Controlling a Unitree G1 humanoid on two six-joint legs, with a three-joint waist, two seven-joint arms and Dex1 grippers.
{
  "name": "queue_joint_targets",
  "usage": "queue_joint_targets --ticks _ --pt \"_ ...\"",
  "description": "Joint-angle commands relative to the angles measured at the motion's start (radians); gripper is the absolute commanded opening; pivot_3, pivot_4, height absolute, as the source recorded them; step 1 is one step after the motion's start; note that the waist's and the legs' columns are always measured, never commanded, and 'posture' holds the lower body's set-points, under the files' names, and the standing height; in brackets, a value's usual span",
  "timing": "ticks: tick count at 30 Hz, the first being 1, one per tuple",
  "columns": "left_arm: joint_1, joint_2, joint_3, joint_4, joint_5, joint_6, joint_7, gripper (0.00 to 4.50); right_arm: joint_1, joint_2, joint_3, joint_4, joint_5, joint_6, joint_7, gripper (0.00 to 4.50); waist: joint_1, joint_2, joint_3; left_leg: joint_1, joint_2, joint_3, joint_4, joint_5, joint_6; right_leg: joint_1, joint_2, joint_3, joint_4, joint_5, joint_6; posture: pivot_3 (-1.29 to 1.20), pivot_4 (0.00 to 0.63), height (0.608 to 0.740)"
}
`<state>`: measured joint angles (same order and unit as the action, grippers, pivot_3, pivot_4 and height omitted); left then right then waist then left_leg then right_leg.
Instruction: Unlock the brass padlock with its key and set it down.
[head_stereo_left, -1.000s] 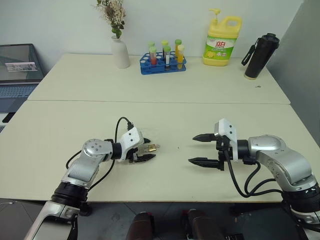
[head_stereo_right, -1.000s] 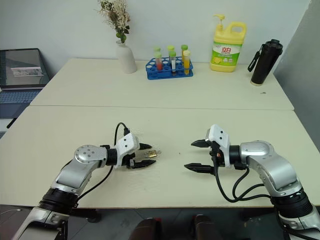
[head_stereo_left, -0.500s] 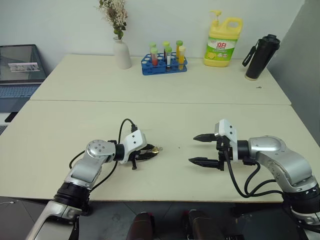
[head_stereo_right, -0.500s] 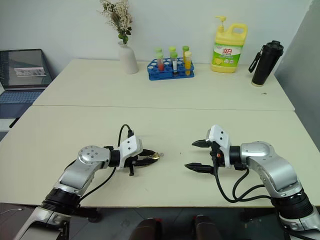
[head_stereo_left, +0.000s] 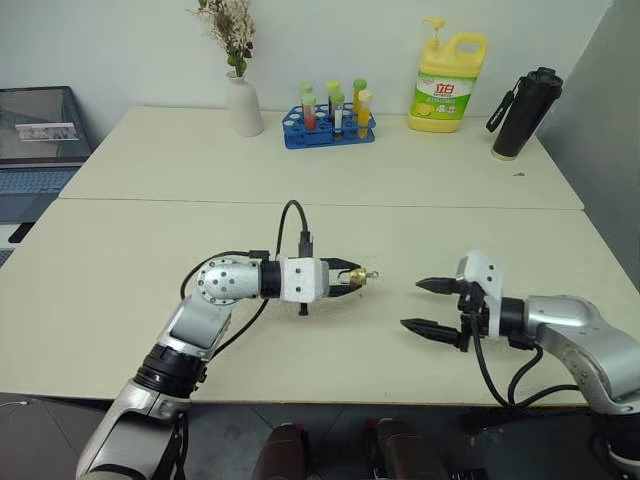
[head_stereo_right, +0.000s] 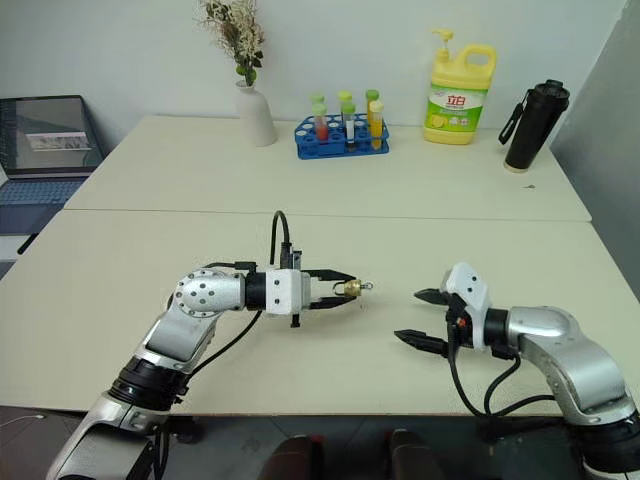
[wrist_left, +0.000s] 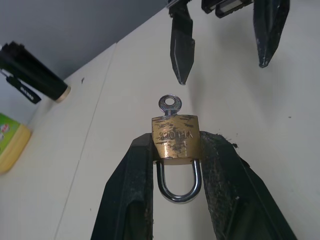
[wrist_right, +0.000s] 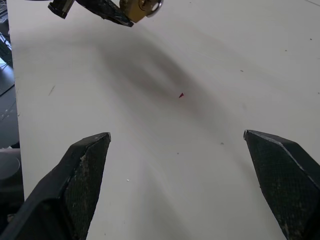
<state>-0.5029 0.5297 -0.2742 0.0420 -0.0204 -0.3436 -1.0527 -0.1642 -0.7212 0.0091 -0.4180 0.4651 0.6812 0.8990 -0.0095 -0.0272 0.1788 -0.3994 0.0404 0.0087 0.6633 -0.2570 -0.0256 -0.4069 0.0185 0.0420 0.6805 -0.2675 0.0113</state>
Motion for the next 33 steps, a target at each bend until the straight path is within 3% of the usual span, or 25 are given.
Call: queue_joint_targets --ticks 1,5,10,17,33 --pt "-0.011 0.014 0.011 0.008 0.049 -0.156 0.043 0.96 0.014 0.034 -0.045 -0.046 0.0 -0.104 -0.025 4.5 0.0 0.0 0.0 0.0 0.0 0.0 0.0 0.0 0.0 0.0 0.0 0.0 0.0 0.0 0.0 0.0 0.15 0.74" --pt "-0.01 0.025 0.019 0.039 0.083 -0.27 0.083 0.96 0.028 0.084 -0.051 -0.036 -0.023 -0.218 -0.04 4.5 0.001 0.0 0.0 0.0 0.001 0.0 0.0 0.0 0.0 0.0 0.001 0.0 0.0 0.0 0.0 0.0 0.15 0.74" --pt "-0.023 0.087 0.045 0.1 0.231 -0.537 0.201 0.96 -0.02 0.063 -0.056 -0.048 0.114 -0.031 -0.029 4.5 0.001 0.0 0.0 0.0 0.001 0.0 0.0 0.0 0.0 0.0 0.001 0.0 0.0 0.0 0.0 0.0 0.15 0.74" --pt "-0.024 0.089 0.046 0.111 0.323 -0.596 0.332 0.96 -0.074 0.1 -0.035 -0.057 0.232 0.094 -0.057 4.5 0.004 0.0 0.0 0.0 0.002 0.0 0.0 0.0 0.0 0.0 0.001 0.0 0.0 0.0 0.0 0.0 0.15 0.74" --pt "-0.019 0.094 0.012 0.092 0.381 -0.592 0.409 0.96 -0.188 0.204 0.001 0.055 0.279 0.143 -0.069 4.5 0.002 0.0 0.0 0.0 0.002 0.001 0.0 0.0 0.0 0.0 0.001 -0.001 0.0 0.001 -0.001 0.0 0.15 0.74"
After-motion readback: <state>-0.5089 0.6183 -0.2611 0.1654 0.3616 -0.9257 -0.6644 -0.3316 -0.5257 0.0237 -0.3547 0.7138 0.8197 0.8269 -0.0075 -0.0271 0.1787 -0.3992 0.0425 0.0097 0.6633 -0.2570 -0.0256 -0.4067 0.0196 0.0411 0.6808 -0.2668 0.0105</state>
